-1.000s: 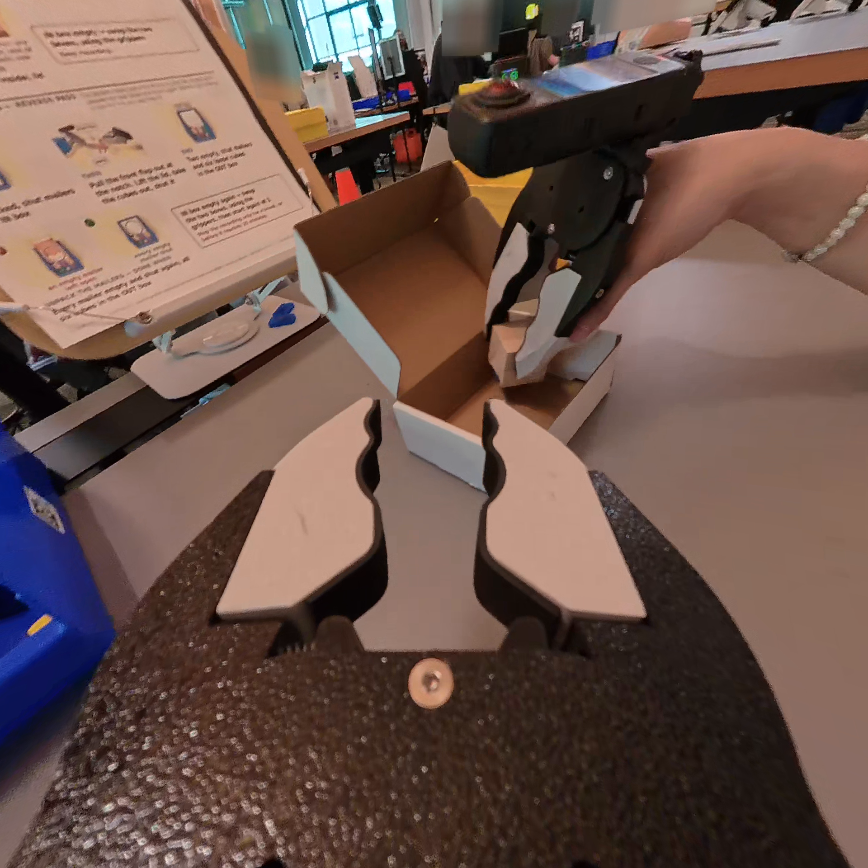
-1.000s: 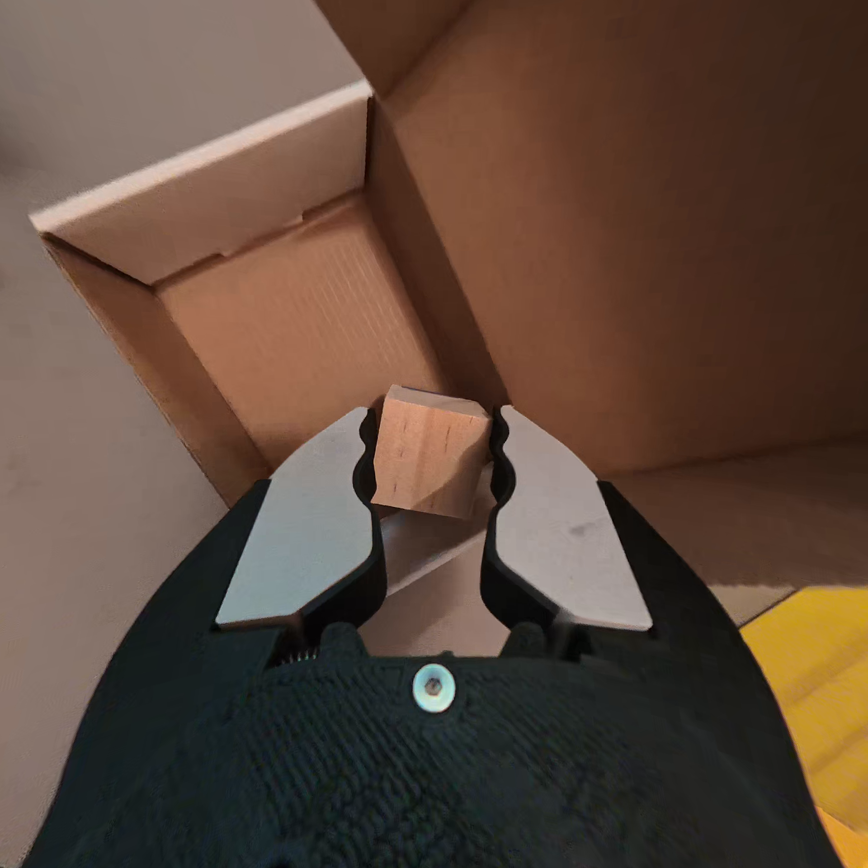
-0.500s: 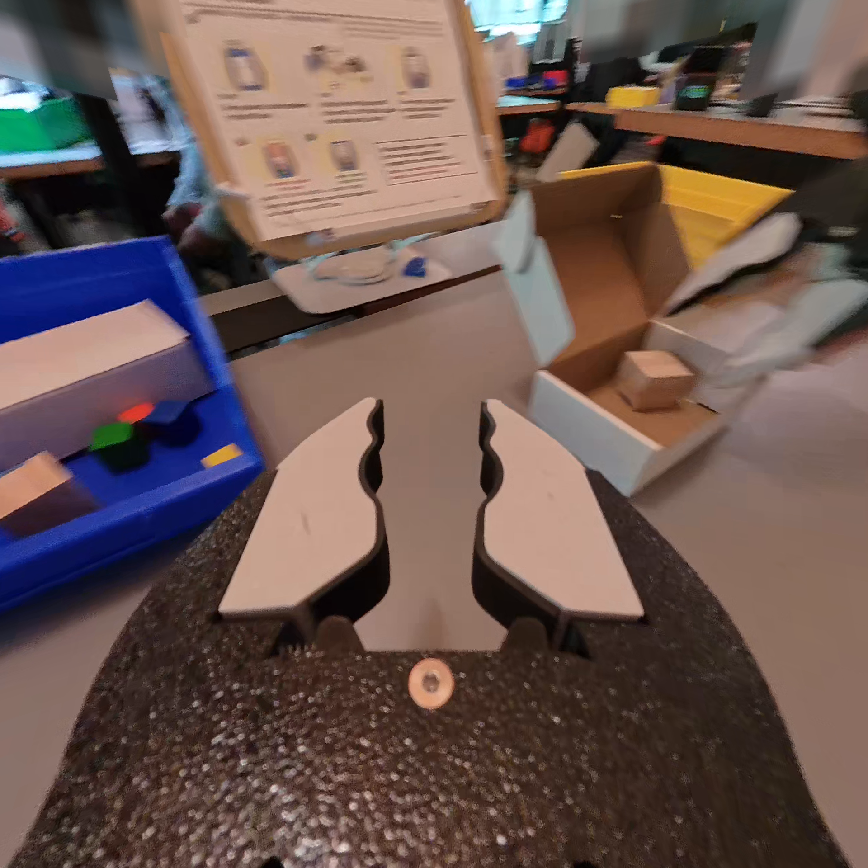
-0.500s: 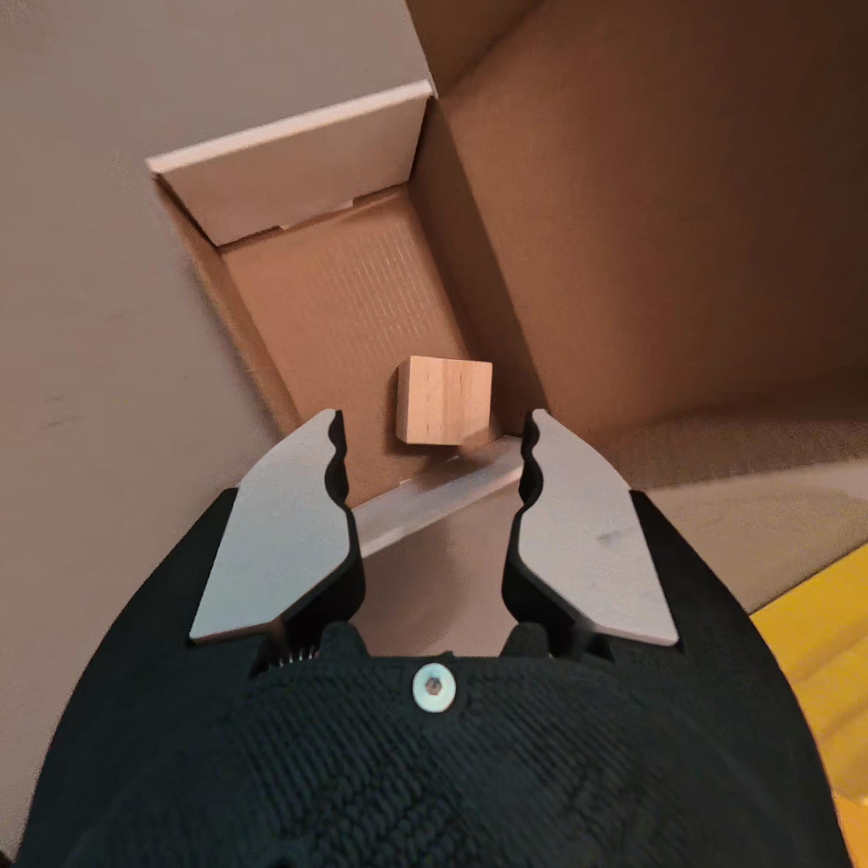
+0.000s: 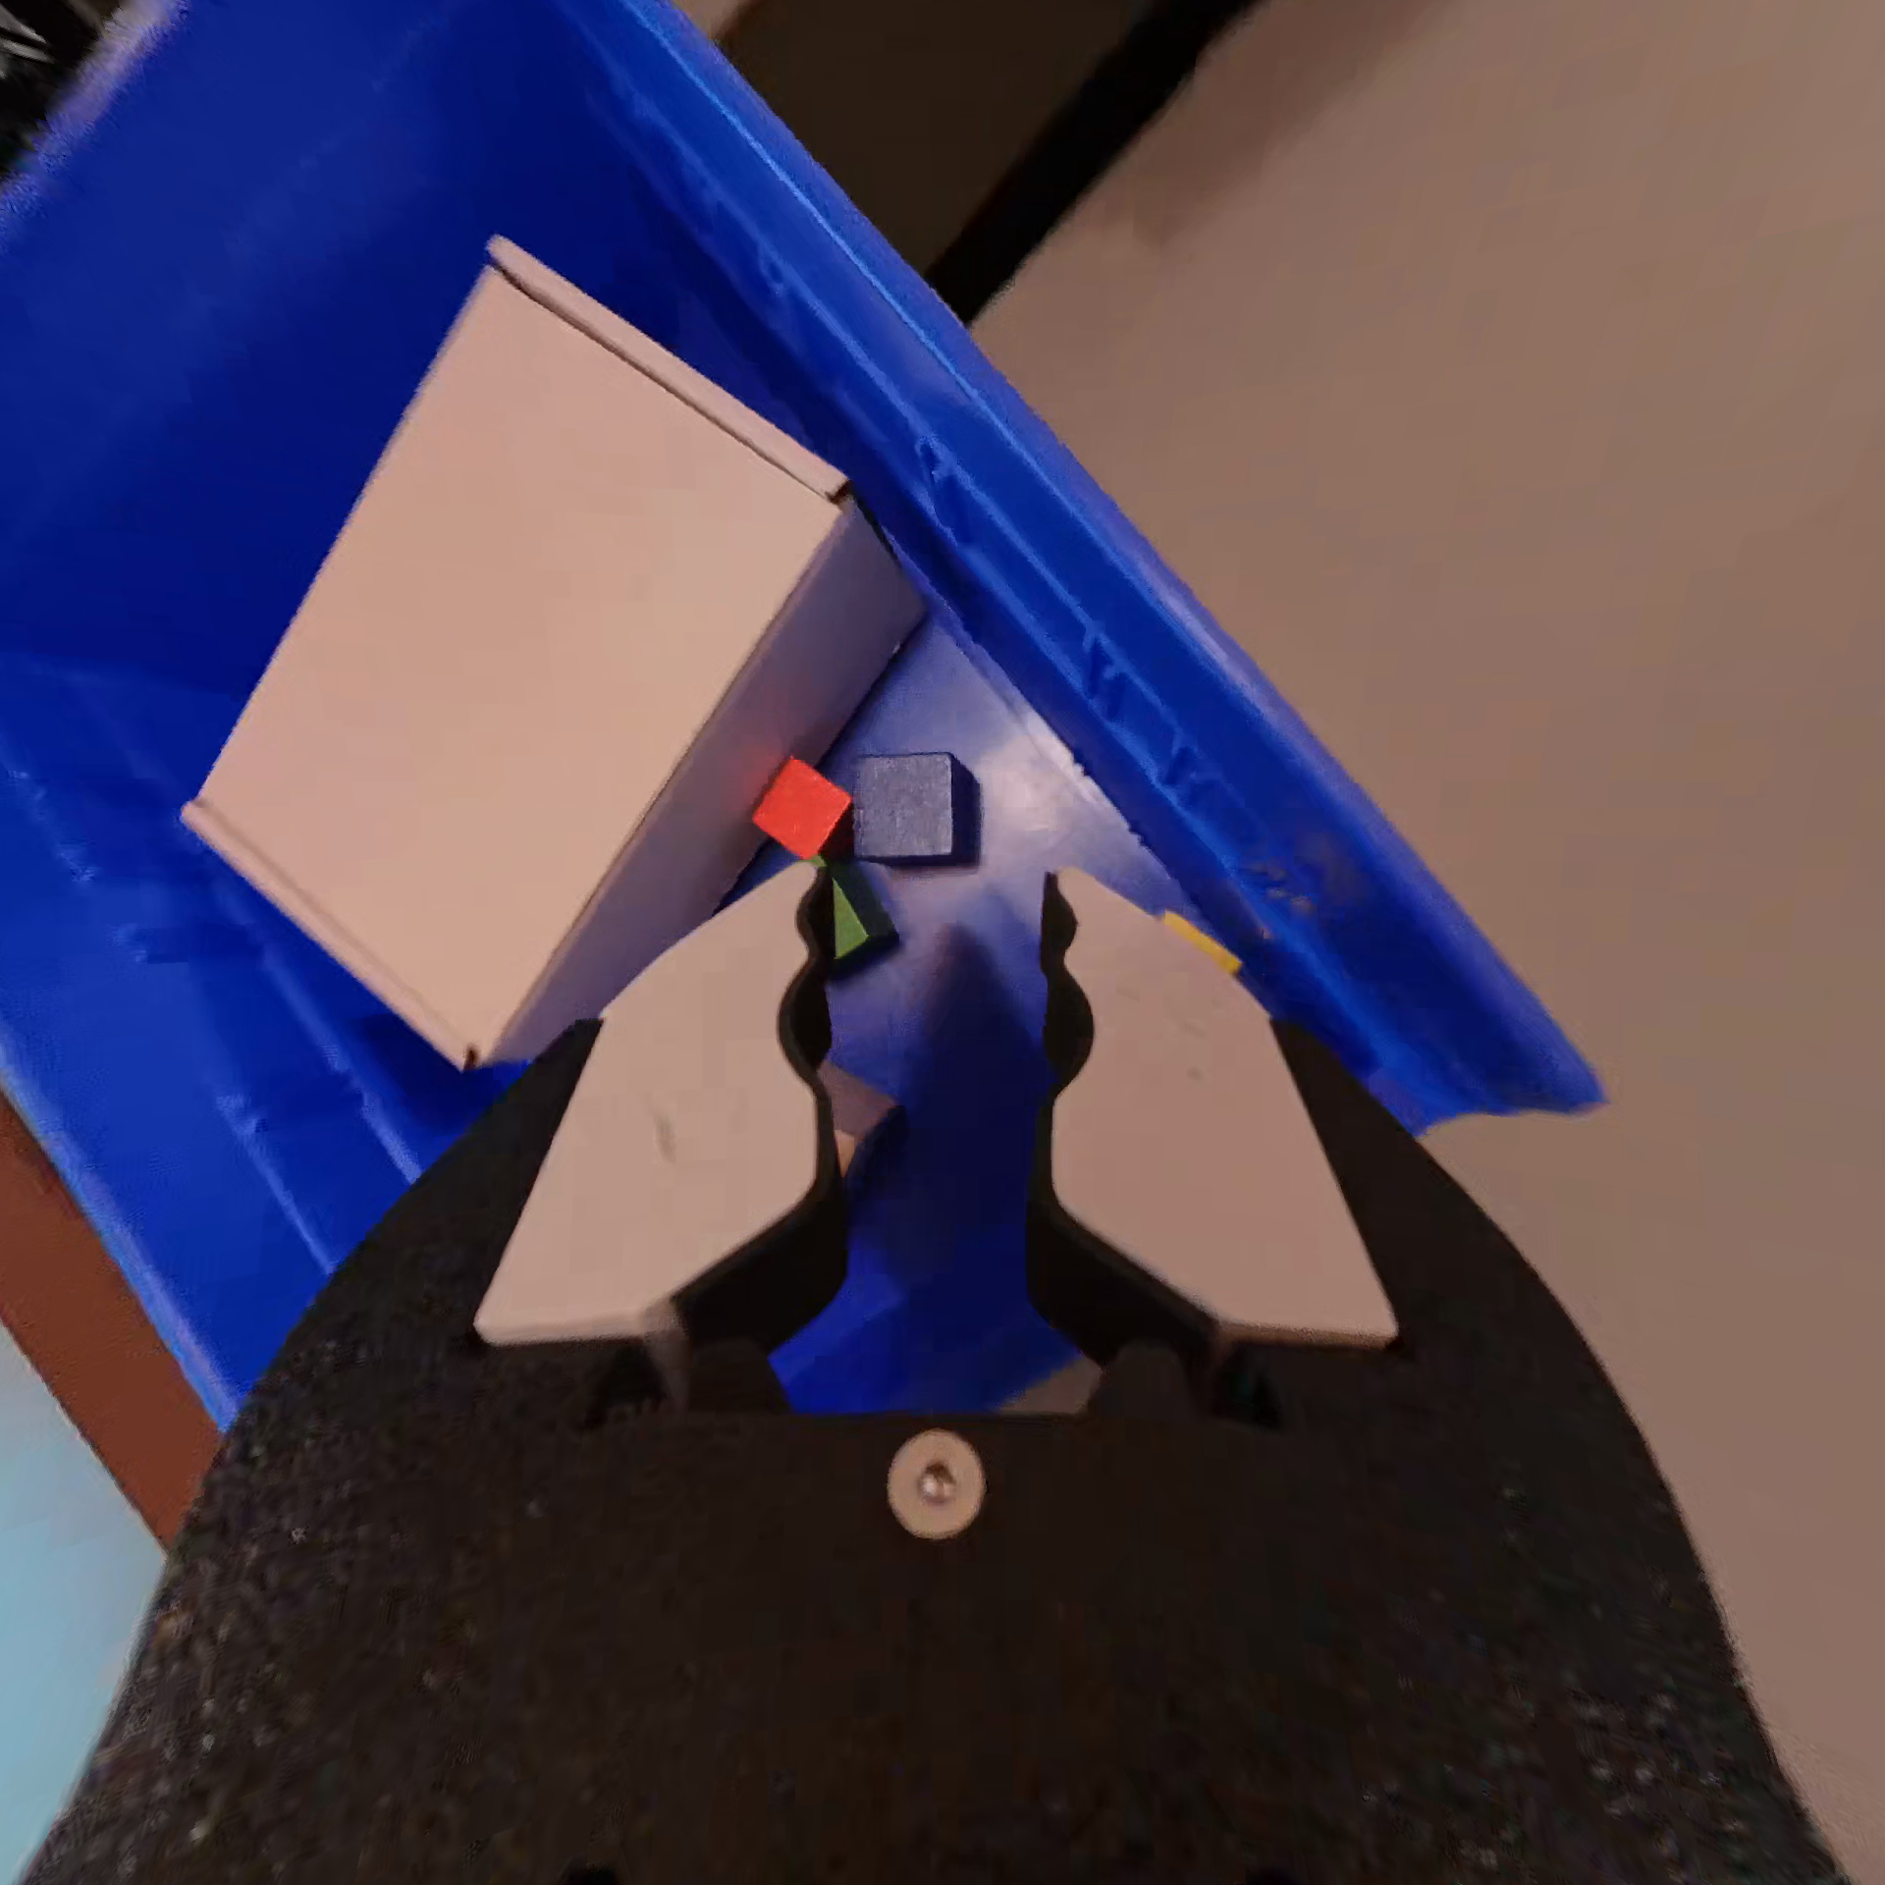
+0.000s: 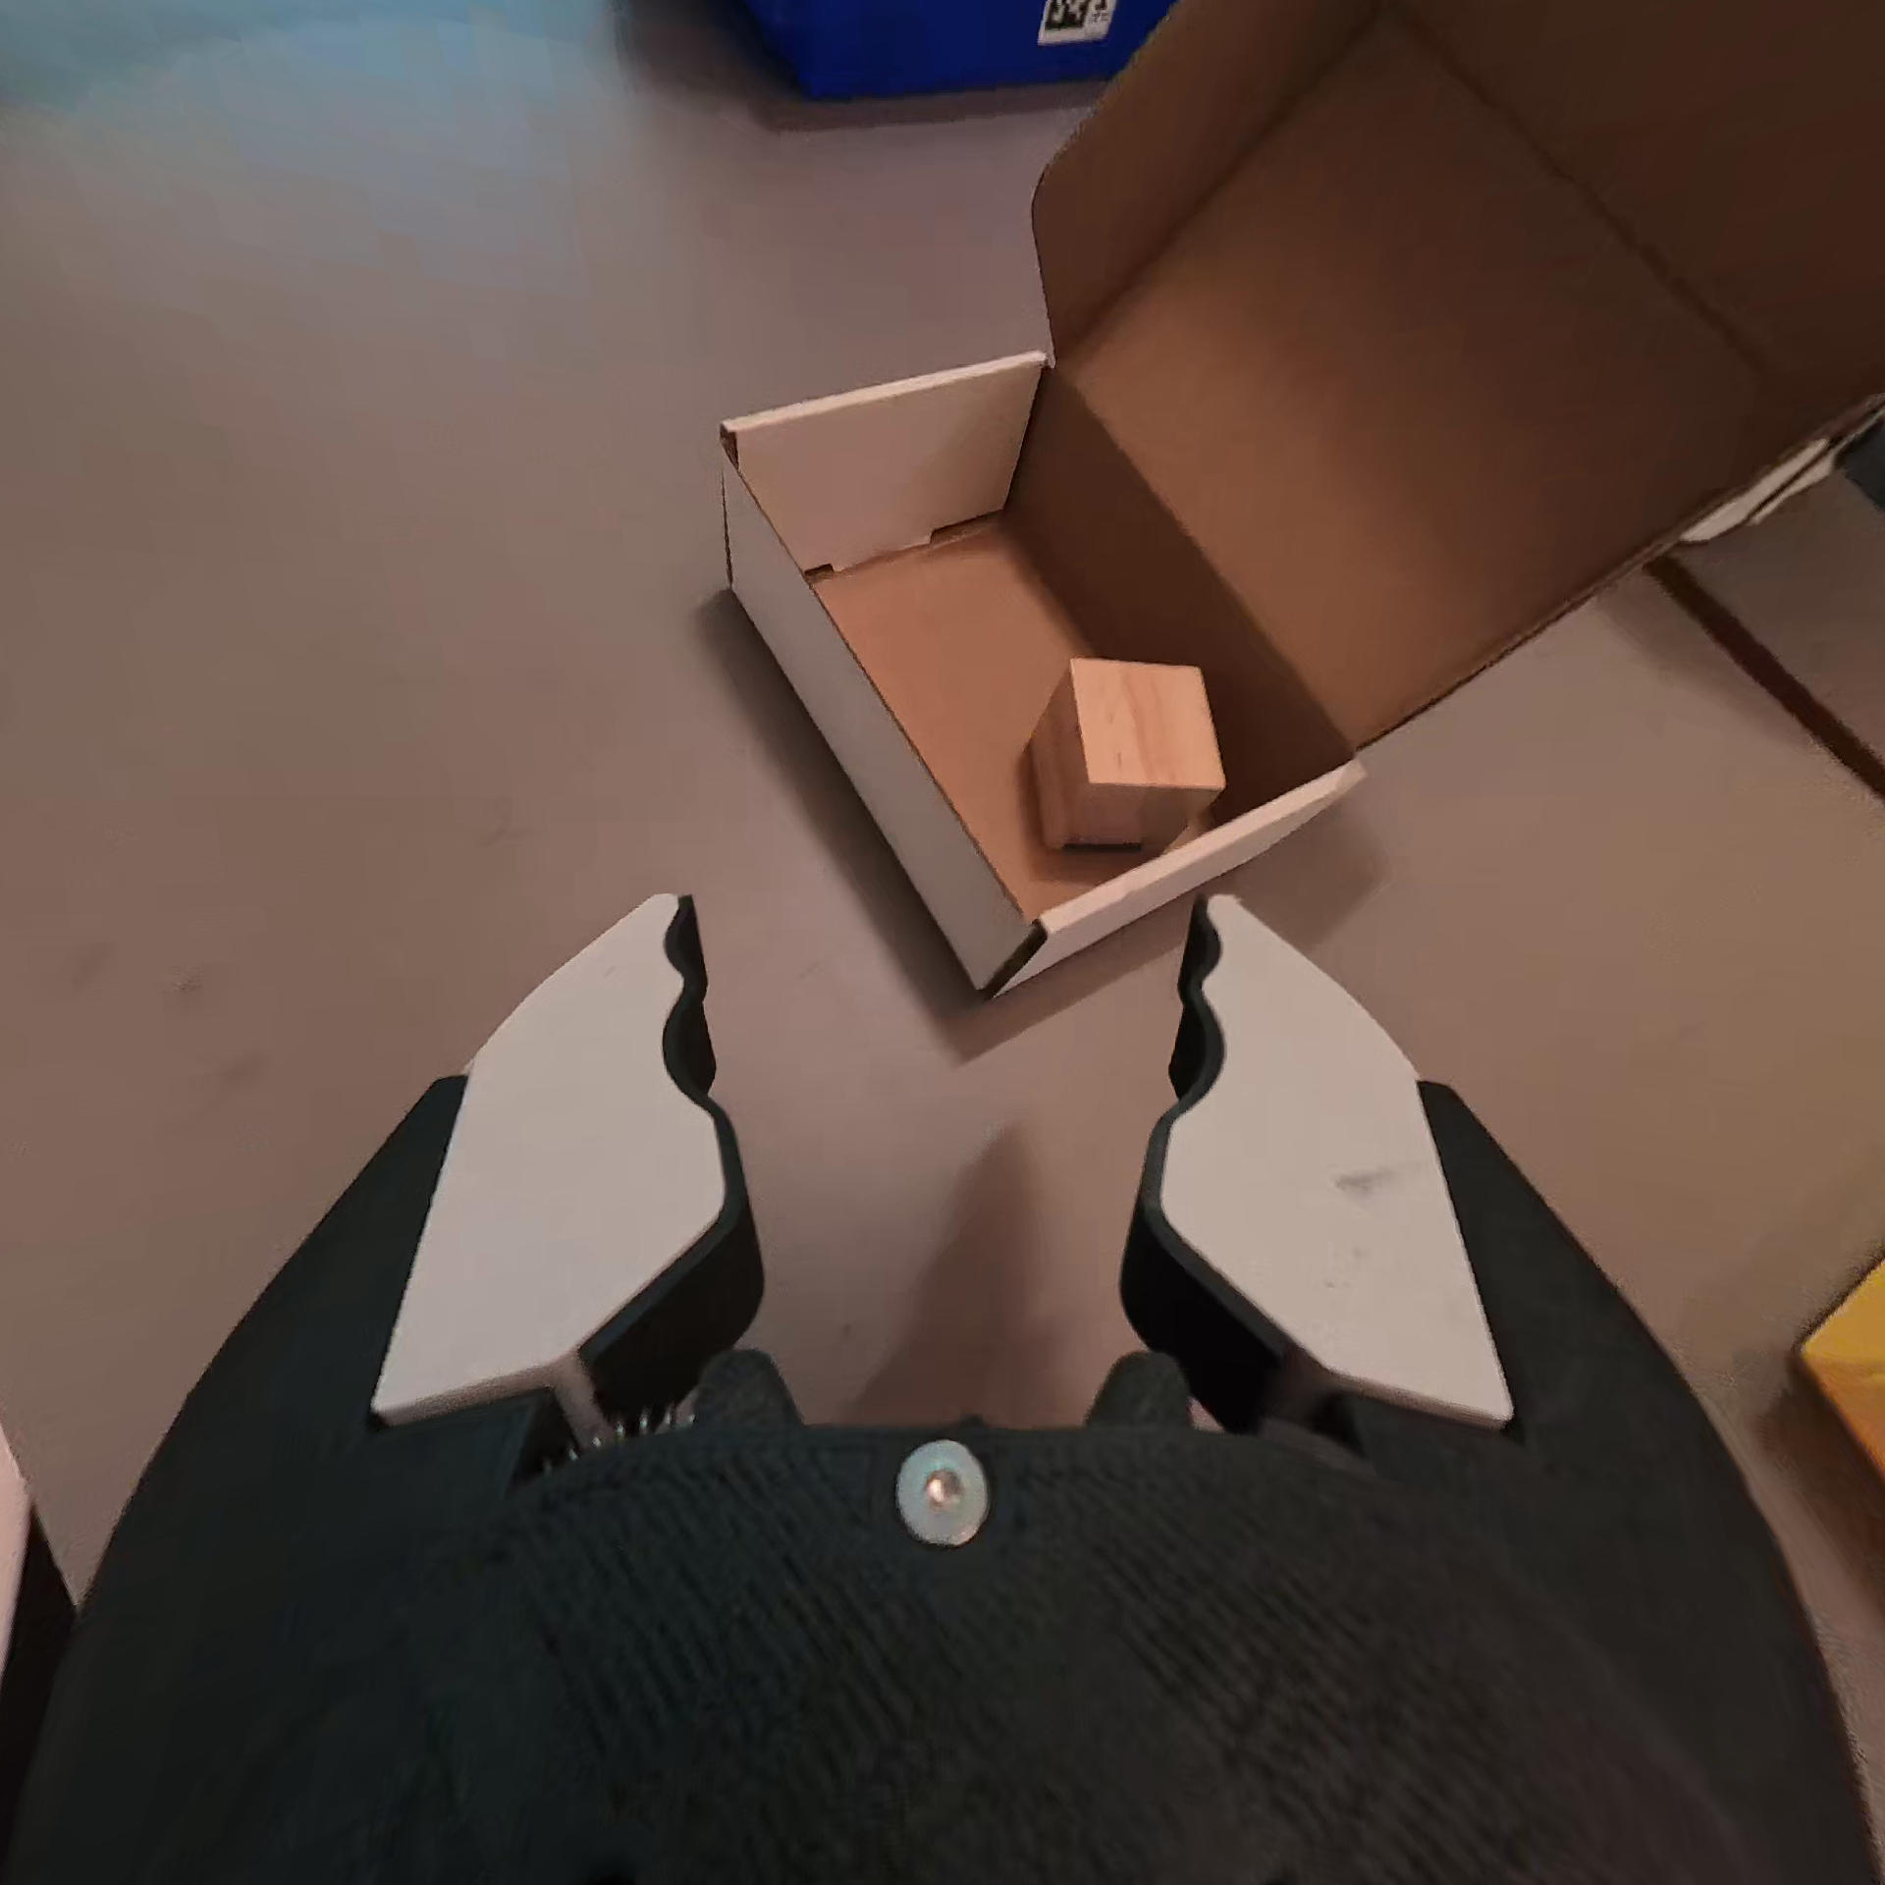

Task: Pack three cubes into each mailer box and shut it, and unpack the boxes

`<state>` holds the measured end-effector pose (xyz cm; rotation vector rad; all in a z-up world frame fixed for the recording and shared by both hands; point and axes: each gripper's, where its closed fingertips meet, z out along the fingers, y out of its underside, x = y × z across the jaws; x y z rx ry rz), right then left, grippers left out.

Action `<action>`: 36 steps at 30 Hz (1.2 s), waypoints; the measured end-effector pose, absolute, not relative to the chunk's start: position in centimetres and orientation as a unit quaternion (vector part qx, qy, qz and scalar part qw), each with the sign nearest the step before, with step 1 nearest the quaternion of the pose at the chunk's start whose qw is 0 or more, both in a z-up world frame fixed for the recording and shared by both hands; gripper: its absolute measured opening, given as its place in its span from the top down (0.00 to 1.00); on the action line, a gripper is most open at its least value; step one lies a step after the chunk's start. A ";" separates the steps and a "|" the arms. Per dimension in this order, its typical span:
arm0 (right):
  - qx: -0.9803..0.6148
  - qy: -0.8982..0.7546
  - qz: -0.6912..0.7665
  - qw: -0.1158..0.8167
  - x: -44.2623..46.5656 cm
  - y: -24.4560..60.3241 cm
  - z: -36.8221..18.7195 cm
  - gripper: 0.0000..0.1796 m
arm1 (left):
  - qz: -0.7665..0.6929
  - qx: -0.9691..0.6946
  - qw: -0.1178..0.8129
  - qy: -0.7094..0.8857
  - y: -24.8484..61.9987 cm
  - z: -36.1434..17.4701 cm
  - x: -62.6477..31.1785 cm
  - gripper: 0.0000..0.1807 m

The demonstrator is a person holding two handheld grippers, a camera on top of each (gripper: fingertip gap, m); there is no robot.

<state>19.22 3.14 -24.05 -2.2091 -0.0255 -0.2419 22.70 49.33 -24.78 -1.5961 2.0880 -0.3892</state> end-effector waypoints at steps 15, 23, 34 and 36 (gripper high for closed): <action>-0.865 0.041 -0.044 0.498 19.5 1.7 -25.1 0.49 | -0.013 -0.592 0.182 0.785 51.4 -29.9 24.7 0.81; -0.862 0.052 -0.040 0.503 19.2 1.2 -25.8 0.50 | -0.021 -0.638 0.207 0.742 51.8 -29.8 24.8 0.84; -0.842 0.066 -0.059 0.531 19.6 0.5 -23.9 0.51 | -0.141 -0.647 0.340 0.667 50.5 -22.5 23.6 0.85; -0.834 0.063 -0.066 0.544 19.6 1.0 -23.1 0.51 | -0.195 -0.643 0.378 0.636 49.5 -18.8 22.8 0.85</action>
